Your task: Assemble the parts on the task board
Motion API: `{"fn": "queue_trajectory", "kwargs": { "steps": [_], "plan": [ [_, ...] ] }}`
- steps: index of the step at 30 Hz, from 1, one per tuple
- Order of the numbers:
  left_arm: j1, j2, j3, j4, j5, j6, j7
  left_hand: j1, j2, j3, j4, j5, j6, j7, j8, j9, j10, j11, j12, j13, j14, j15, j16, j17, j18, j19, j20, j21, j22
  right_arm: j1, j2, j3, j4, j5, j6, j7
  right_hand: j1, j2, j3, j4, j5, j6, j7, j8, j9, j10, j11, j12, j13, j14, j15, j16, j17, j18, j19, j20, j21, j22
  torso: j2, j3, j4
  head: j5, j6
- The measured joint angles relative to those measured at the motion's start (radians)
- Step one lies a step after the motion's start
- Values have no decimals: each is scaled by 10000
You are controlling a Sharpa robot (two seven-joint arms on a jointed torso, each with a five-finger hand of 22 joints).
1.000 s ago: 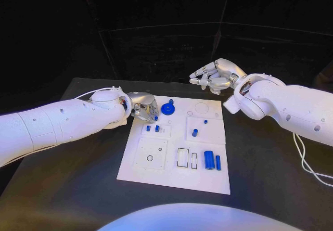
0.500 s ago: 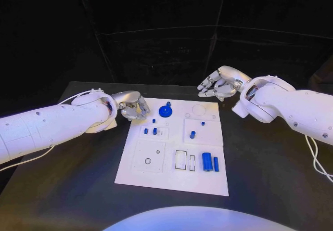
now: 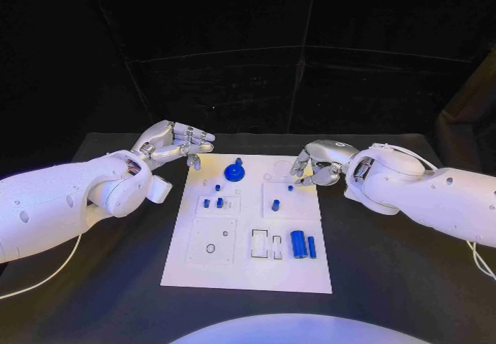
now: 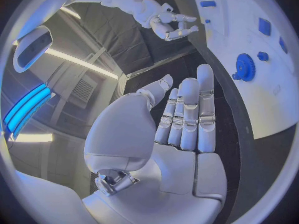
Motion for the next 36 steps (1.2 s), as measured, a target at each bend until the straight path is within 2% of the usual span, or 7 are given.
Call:
{"fn": "queue_trajectory", "kwargs": {
  "steps": [6,14,18,22,26,34,36],
  "plan": [
    [-17,-49,-4,290,1439,10,522,-3,3,-38,-22,0,0,0,11,1,0,0,6,2,0,0,0,-9,0,0,0,-44,-11,-242,155,0,46,-1152,6,-392,-37,-147,106,-43,-146,-56,55,-134,0,-76,75,-230,-333,35,35,-69,-110,-1,37,37,0,-58,-14,-12,-5,-35,41],
    [-26,-55,-6,276,2094,15,775,-3,3,-54,-6,0,35,35,40,1,-1,0,39,9,1,0,0,-17,-2,0,0,-44,-23,-401,486,-3,-64,-1818,7,-644,-38,-146,345,-69,-202,-56,55,-201,1,-110,109,-327,-600,50,50,-116,-138,-1,37,37,0,-82,1,-8,-4,-33,61],
    [-26,-55,-7,265,2228,17,820,-3,3,-53,-6,1,71,-1,40,1,-1,0,38,8,1,0,0,-26,-3,0,0,-44,-33,-441,590,-3,-157,-1963,21,-688,-38,-146,493,-102,-262,-25,85,-200,1,-83,137,-371,-721,49,50,-116,-138,-1,62,63,0,-81,9,-8,1,-13,22],
    [-27,-55,-7,242,2315,18,837,-2,3,-53,-6,1,71,-1,40,2,-1,1,39,8,1,0,0,-26,-3,0,0,-44,-32,-479,690,-2,-219,-2054,69,-703,29,-79,904,-153,-607,16,126,-239,2,-13,192,-443,-947,49,50,-116,-138,0,73,74,0,-77,10,-8,2,10,-4],
    [-28,-56,-8,227,2366,20,839,-2,4,-53,-6,1,71,-1,40,2,-1,1,39,8,1,0,0,-26,-3,0,0,-44,-32,-514,760,-2,-284,-2111,153,-706,67,-117,1321,-214,-771,51,161,-239,2,107,143,-493,-1125,49,50,-116,-137,-2,109,38,0,-27,10,-3,2,36,-29],
    [-28,-56,-8,193,2415,21,839,-2,4,-81,-34,1,71,-1,40,2,-1,1,77,7,-36,-36,0,-53,-3,1,0,-84,-62,-529,917,26,-433,-2177,339,-712,67,-117,2237,-328,-988,260,111,-239,5,400,108,-538,-1401,51,48,-116,-92,-2,271,18,117,201,9,-1,1,45,-48],
    [-28,-55,-8,183,2422,21,838,-2,4,-81,-34,1,70,-1,40,3,-1,1,77,7,-36,-36,0,-53,-3,0,0,-84,-61,-527,937,33,-445,-2187,377,-715,67,-118,2482,-378,-990,361,50,-239,18,520,86,-538,-1458,103,-4,-55,-11,-3,348,8,231,374,8,-1,1,47,-57]
  ]
}}
